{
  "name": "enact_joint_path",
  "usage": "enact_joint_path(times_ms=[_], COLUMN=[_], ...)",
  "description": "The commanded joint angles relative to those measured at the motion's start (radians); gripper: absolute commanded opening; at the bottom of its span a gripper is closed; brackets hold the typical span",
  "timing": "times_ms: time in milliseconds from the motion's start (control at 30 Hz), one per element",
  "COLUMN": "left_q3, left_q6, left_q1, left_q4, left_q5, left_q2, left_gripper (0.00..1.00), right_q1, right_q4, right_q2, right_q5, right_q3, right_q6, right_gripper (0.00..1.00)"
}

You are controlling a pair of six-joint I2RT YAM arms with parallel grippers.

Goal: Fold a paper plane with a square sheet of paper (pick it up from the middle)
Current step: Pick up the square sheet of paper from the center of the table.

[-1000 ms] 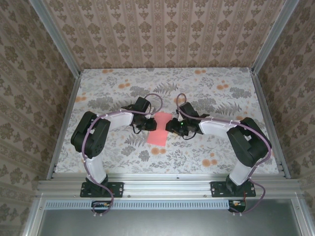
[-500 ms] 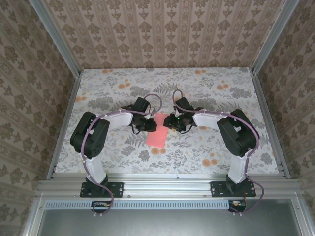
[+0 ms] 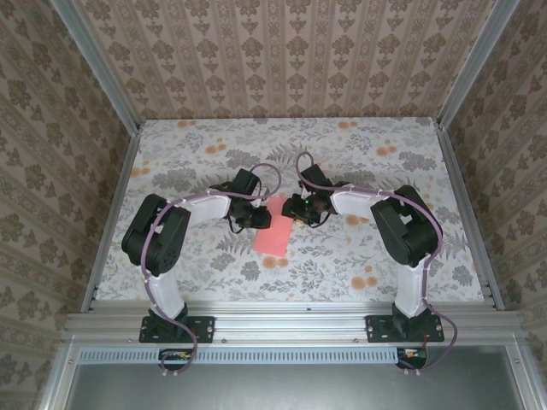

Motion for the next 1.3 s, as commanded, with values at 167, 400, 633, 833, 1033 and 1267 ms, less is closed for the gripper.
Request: enact_joint_path(times_ms=[167,400,633,833,1033,1267], left_q3=[-0.049,-0.047,-0.045,-0.019,-0.007,-0.046], left_q6=[0.007,-0.015,-0.037,-0.037,-0.046,-0.115], left_q1=[0.003,0.009,0.025,0.058,0.107,0.156], left_q4=[-0.119,-0.088,-0.077,-0.121,-0.163,-0.150], left_q5=[-0.010,0.038,0.092,0.105,0.118,0.173], left_q2=[0.045,0.030,-0.026,-0.132,-0.267,-0.405], left_gripper=[0.23,0.25,0.31,0.43,0.56,0.65], right_q1=[0.001,0.007,0.007,0.000,-0.012,-0.052], right_q4=[0.136,0.176,0.209,0.236,0.254,0.345], right_q2=[-0.006,-0.008,-0.027,-0.071,-0.143,-0.221], right_q5=[-0.116,-0.128,-0.131,-0.155,-0.204,-0.303], right_q3=[-0.037,-0.085,-0.107,-0.112,-0.101,-0.109], right_q6=[0.042,0.038,0.039,0.043,0.067,0.174], right_gripper=[0.42,0.39,0.21,0.11,0.05,0.05])
